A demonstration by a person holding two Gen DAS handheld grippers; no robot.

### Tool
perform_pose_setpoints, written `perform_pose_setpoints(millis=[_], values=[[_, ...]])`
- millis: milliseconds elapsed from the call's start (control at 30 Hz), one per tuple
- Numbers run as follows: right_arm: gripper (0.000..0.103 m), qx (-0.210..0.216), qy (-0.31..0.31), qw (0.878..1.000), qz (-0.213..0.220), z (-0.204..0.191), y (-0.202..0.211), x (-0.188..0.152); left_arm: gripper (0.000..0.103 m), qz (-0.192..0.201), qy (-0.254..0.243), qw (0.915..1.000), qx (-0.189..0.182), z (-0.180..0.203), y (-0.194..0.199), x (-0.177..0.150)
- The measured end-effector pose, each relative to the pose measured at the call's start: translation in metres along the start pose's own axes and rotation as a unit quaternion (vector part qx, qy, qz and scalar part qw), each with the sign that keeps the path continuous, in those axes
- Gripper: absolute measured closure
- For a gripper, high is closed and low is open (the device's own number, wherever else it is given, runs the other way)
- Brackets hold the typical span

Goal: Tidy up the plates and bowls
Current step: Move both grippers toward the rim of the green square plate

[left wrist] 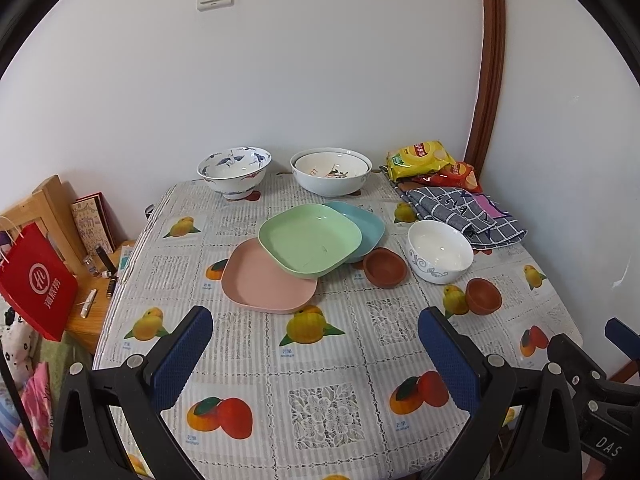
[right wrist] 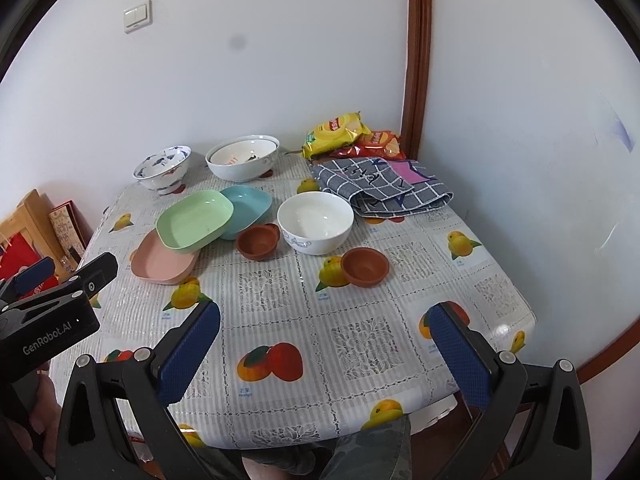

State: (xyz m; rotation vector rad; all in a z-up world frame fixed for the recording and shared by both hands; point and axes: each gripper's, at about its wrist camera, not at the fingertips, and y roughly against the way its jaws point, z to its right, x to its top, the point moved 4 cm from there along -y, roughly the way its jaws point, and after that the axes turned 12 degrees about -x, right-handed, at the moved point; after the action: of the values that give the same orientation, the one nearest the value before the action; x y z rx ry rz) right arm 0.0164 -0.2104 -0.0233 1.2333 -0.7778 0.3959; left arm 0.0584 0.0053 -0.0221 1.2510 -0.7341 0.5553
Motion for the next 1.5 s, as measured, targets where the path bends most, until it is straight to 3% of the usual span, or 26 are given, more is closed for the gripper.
perform_pose_setpoints(millis=[200,533,1167,1500], values=[[0.000,0.007,0.007,1.000,-0.010,-0.008,-0.005,0.011,0.000,-0.001,0.007,1.0000,0.000,-0.008,-0.006,0.011],[0.000,0.019,0.002,0.999,0.033,-0.011,0.007,0.033,0.000,0.003,0.013,0.9999,-0.003,-0.017,-0.011,0.022],[0.001,0.032,-0.026,0.998,0.044,0.011,0.016,0.022,0.000,-0.006,0.032,0.9995,-0.002,-0.024,-0.014,0.015],[0.001,0.077,-0.041,0.995,0.049,-0.005,0.001,0.046,0.000,-0.022,0.029,0.9993,0.007,-0.039,-0.042,0.030]])
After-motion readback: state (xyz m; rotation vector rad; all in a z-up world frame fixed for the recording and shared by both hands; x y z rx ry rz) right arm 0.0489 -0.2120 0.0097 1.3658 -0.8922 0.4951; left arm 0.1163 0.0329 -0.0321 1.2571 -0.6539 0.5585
